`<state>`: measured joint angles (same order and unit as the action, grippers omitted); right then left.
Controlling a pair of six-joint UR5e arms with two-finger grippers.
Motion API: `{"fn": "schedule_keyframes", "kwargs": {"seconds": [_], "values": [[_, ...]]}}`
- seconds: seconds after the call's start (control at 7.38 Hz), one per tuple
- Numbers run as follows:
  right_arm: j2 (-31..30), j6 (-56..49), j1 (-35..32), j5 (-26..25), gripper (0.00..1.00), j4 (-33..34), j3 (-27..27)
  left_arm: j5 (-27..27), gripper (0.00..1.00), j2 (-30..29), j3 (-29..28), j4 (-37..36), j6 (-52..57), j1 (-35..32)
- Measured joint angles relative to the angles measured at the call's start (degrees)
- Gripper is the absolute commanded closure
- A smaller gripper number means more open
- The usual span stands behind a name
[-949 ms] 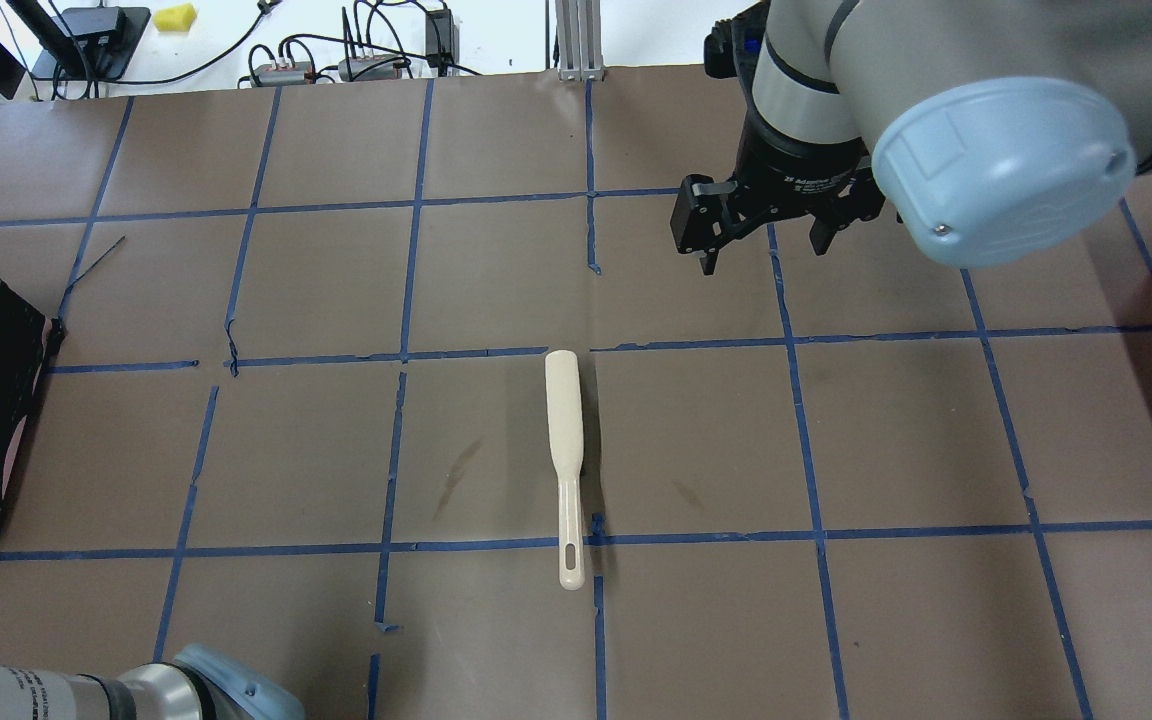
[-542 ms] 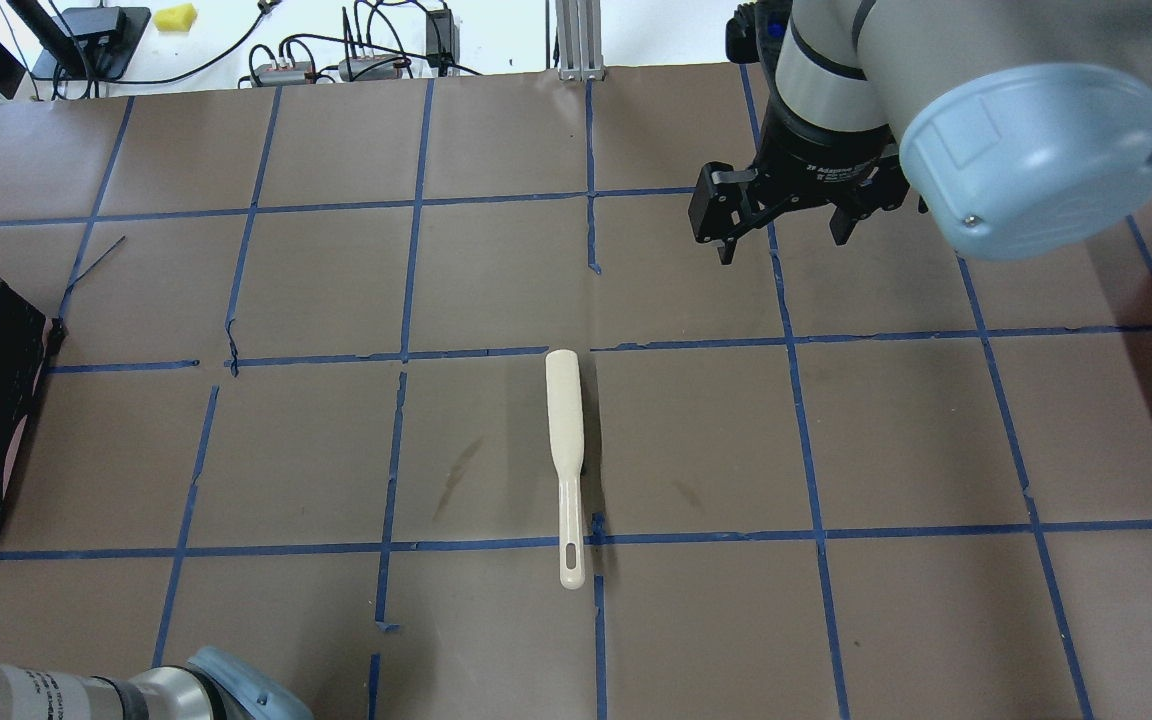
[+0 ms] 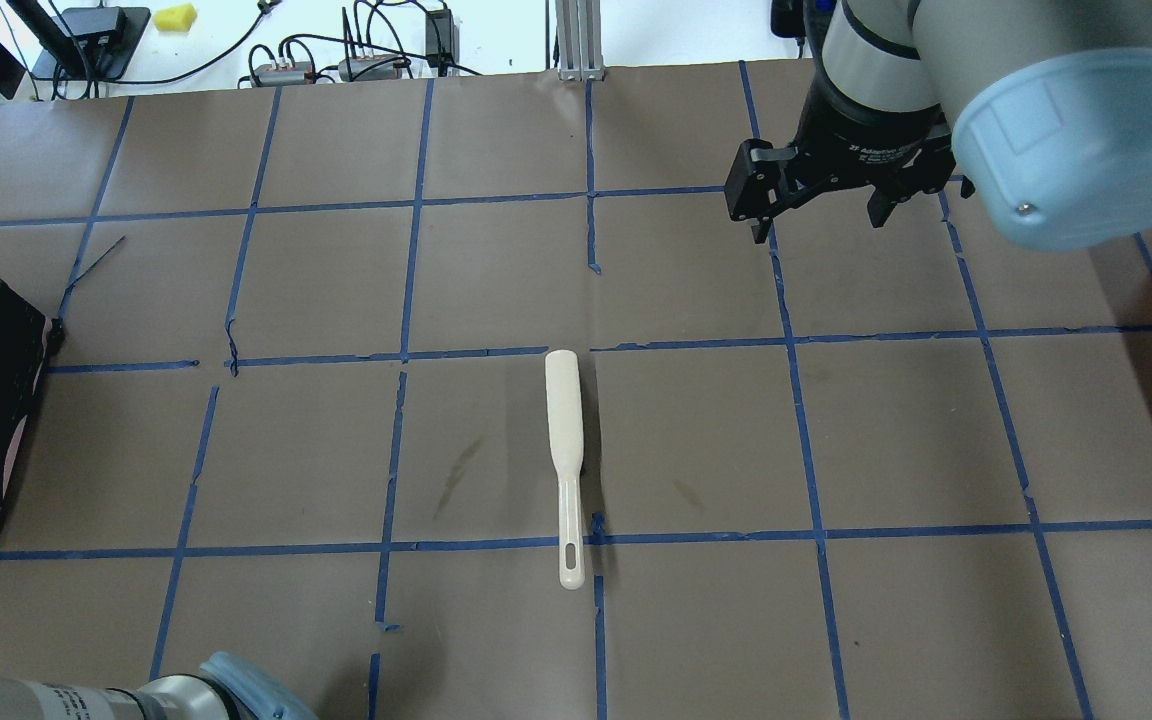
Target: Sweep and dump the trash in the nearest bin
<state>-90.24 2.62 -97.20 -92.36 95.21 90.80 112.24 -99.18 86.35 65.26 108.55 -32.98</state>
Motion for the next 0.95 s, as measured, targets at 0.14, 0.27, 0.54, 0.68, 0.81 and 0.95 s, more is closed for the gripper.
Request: {"fn": "schedule_keyframes", "kwargs": {"seconds": [0.14,0.27,0.54,0.68,0.81,0.95], "values": [[0.09,0.05,0.57,-0.25,0.0,-0.03,0.27,-2.7,0.98,1.96,0.12,1.66,-0.64,-0.93],[0.02,0.0,1.48,-0.14,0.0,0.07,0.56,-5.24,0.98,3.27,0.44,2.93,-1.69,-2.36],[-0.21,-0.01,2.29,0.23,0.0,0.14,0.7,-8.02,0.98,4.11,0.77,3.77,-4.72,-8.66],[-0.27,0.01,2.33,0.29,0.0,0.15,0.62,-9.22,0.98,4.11,0.76,3.8,-6.57,-13.13],[-0.32,-0.02,2.31,0.35,0.0,0.15,0.48,-9.79,0.98,4.03,1.06,4.02,-9.51,-18.06],[-0.34,-0.12,2.25,0.39,0.0,0.15,0.37,-10.04,0.98,3.75,1.38,4.71,-12.47,-22.77]]}}
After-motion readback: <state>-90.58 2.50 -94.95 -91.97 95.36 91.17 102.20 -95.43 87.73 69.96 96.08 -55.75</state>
